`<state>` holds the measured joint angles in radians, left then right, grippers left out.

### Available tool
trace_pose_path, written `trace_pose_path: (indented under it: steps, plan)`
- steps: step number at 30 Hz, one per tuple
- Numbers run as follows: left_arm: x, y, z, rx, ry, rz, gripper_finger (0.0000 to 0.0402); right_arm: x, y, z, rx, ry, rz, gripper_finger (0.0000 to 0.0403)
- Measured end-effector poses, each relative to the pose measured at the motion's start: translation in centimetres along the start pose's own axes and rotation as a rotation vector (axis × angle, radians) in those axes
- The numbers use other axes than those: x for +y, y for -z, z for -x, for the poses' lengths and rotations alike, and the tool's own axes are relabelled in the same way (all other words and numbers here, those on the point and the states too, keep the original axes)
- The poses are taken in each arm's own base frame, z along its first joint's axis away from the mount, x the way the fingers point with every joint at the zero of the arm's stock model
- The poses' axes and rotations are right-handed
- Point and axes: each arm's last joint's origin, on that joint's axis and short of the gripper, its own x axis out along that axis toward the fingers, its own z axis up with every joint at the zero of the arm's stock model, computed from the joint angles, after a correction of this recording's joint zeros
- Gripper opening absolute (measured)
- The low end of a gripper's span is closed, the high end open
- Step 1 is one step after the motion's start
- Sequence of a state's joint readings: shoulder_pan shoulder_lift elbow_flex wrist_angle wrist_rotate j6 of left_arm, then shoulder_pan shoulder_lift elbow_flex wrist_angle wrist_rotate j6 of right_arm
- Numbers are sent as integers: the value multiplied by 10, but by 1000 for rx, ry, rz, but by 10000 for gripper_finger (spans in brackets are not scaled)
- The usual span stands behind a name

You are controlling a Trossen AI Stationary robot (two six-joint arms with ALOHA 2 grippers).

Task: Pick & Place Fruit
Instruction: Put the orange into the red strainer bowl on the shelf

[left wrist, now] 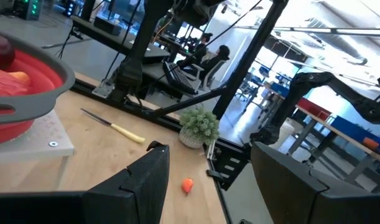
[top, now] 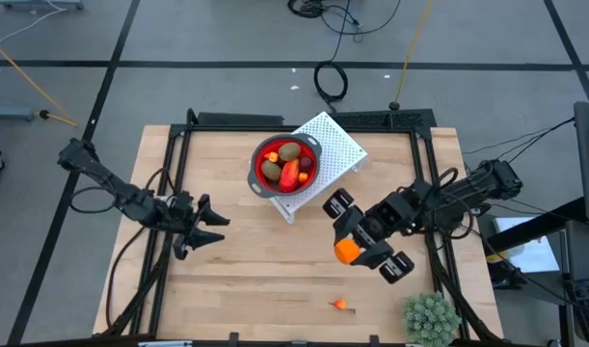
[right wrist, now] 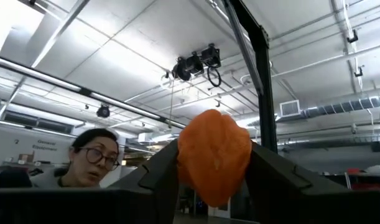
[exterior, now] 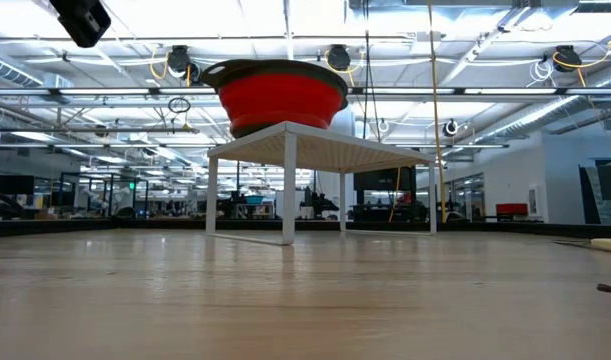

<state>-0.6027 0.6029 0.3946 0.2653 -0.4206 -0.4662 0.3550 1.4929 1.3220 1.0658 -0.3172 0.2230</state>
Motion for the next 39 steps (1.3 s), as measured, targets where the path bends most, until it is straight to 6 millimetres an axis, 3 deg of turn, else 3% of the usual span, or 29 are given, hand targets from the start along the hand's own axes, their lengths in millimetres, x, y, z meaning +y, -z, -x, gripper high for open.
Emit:
trace_pose_path:
  steps: [7,12,18,24,28,39]
  plan:
    - [-1,-2,0,-15,8,-6,225,-4,4,1,44,31,-9,155]
    - [-3,-5,0,-51,24,-21,225,-16,26,6,233,335,-13,155]
    - [-3,-8,-4,-115,-36,-24,225,-27,55,27,567,718,66,155]
    - [-10,-10,-21,-122,-121,-71,225,-29,69,45,785,917,161,155]
    - [-20,-17,-38,-134,-196,-96,225,-30,73,51,893,943,269,150]
    - [-33,-40,-95,-157,-316,-122,225,-28,77,57,1164,733,624,154]
